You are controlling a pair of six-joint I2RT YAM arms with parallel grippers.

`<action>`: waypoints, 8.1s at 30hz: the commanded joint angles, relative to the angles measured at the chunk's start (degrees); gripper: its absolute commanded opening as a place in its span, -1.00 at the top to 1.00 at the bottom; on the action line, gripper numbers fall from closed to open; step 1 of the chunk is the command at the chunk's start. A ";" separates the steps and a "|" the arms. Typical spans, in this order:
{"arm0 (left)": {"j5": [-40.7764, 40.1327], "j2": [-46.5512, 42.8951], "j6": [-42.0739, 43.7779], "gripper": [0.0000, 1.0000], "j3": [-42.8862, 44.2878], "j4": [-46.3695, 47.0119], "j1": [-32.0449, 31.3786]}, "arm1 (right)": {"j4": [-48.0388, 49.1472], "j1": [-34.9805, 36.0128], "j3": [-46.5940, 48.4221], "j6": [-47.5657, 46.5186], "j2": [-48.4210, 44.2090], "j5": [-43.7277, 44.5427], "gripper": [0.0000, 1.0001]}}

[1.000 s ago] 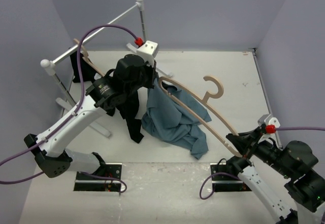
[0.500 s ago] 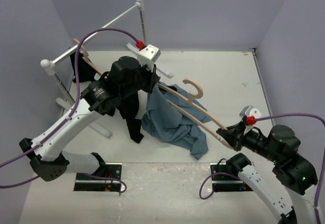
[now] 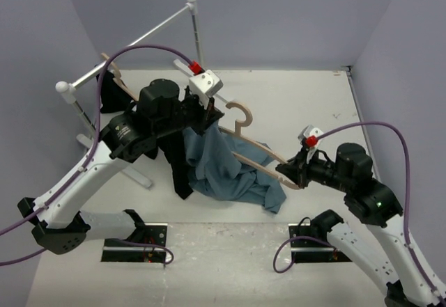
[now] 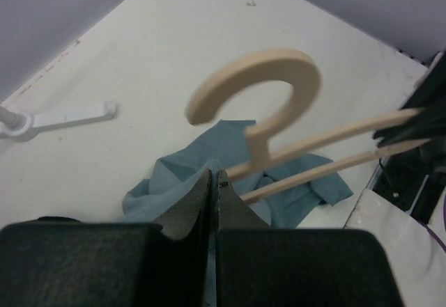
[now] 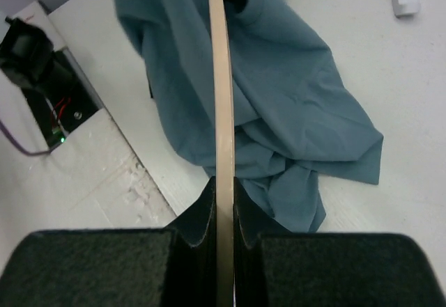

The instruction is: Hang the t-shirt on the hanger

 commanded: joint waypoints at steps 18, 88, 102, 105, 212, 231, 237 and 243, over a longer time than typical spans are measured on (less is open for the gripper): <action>-23.67 14.64 2.81 1.00 12.60 17.03 0.07 | -4.43 0.12 1.26 9.19 -17.86 20.53 1.00; -3.46 2.41 8.69 1.00 0.34 19.72 -3.45 | 53.04 -0.10 -15.63 20.06 2.30 14.68 1.00; -29.00 -0.31 4.66 1.00 -5.57 24.84 -3.45 | 22.05 -0.10 -0.54 12.78 4.32 26.35 1.00; -18.00 1.58 2.61 1.00 -7.07 25.40 -3.45 | 28.71 -0.10 -2.39 14.53 2.12 22.87 1.00; 20.34 8.80 15.82 1.00 7.69 9.42 9.09 | 56.25 -4.32 -17.80 39.95 29.36 22.73 1.00; 23.22 7.34 26.02 1.00 -4.27 7.37 9.30 | 22.13 -46.86 7.82 29.34 29.29 2.80 1.00; 19.56 11.94 25.13 1.00 -1.70 4.36 9.21 | 17.59 -46.79 12.98 27.40 27.30 6.58 1.00; 16.24 17.35 22.70 1.00 2.63 1.49 7.35 | 13.96 -43.57 18.69 27.93 29.18 6.59 1.00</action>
